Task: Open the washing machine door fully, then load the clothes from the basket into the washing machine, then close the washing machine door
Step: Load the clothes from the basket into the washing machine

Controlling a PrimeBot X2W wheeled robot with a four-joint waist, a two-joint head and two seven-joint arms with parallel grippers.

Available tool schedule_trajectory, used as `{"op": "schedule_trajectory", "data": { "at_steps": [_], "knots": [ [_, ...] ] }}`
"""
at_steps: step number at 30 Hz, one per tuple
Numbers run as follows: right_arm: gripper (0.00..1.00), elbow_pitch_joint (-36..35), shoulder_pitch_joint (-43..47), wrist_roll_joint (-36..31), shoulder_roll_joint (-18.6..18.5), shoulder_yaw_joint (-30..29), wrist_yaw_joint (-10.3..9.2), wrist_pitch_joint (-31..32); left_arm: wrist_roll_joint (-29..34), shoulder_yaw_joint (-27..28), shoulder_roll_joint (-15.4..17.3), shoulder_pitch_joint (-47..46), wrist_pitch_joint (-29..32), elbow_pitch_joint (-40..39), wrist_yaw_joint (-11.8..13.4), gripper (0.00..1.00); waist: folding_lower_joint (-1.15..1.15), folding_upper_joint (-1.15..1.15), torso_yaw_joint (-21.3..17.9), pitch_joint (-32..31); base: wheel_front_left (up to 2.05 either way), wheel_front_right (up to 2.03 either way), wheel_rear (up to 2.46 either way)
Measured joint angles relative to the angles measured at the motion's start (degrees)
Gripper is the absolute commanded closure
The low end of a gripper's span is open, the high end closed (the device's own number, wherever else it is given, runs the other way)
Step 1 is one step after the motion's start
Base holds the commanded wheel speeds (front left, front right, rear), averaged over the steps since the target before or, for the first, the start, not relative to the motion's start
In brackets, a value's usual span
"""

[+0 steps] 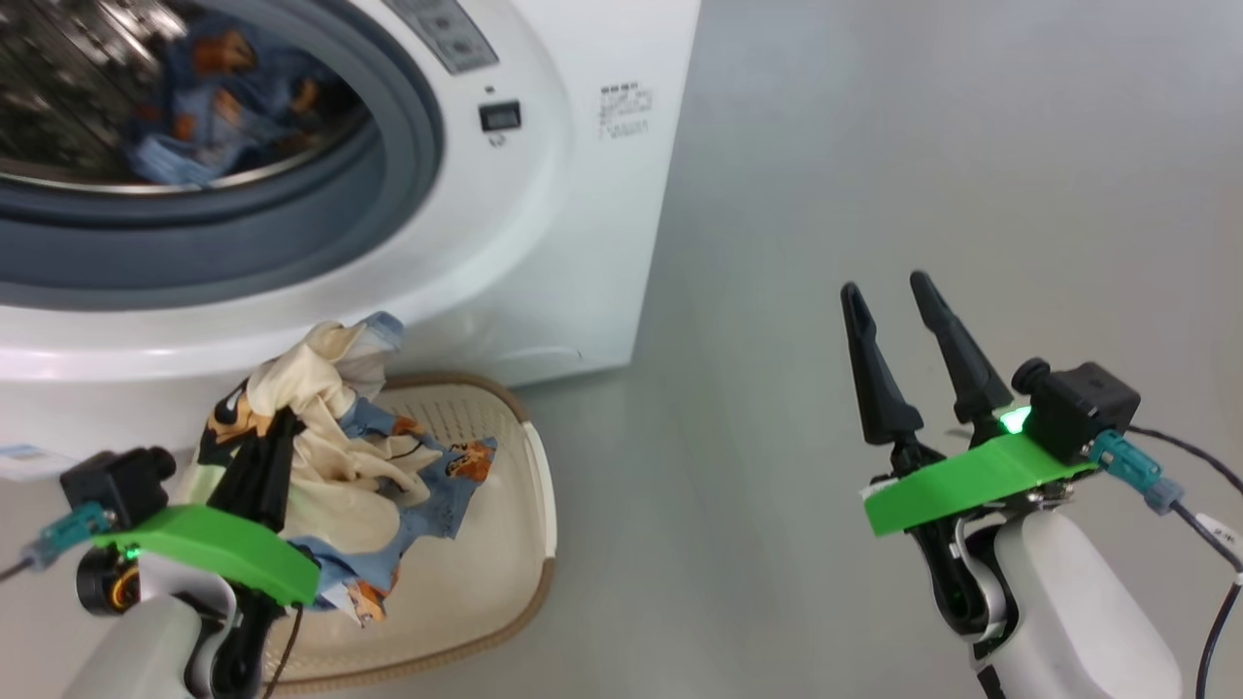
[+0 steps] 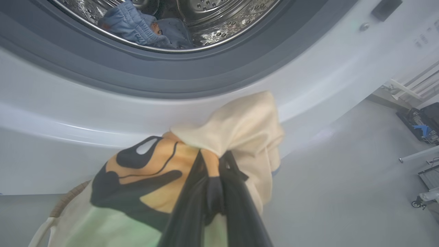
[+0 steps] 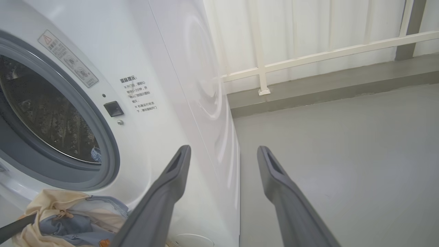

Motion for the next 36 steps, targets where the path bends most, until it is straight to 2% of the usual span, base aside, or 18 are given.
{"op": "schedule_trajectory", "data": {
  "at_steps": [5, 14, 24, 36],
  "knots": [
    [0.0, 1.2, 1.7, 0.0, -0.1, 0.0, 0.0, 0.0, 5.5, 7.3, -2.5, 5.2, 0.0, -5.3, 0.0, 1.0, 0.0, 0.0, 1.0, -4.0, 0.0, 0.0, 0.0],
    [0.0, 2.2, 4.3, 1.7, -2.2, 0.5, 0.0, 0.0, 14.0, 14.7, -5.3, 12.4, -0.1, -16.0, 2.0, 1.0, 0.0, 0.0, 2.8, -10.5, 0.0, 0.0, 0.0],
    [0.0, 2.5, 5.0, 2.3, -3.3, 1.4, 0.0, 0.0, 16.8, 17.2, -6.8, 15.8, -0.2, -21.9, 3.4, 1.0, 0.0, 0.0, 4.8, -13.4, 0.0, 0.0, 0.0],
    [0.0, 2.2, 4.9, 2.2, -3.3, 1.6, -0.01, 0.0, 17.0, 18.4, -6.5, 13.9, -0.2, -23.2, 3.9, 1.0, 0.0, 0.0, 4.8, -11.2, 0.0, 0.0, 0.0]
  ]
}}
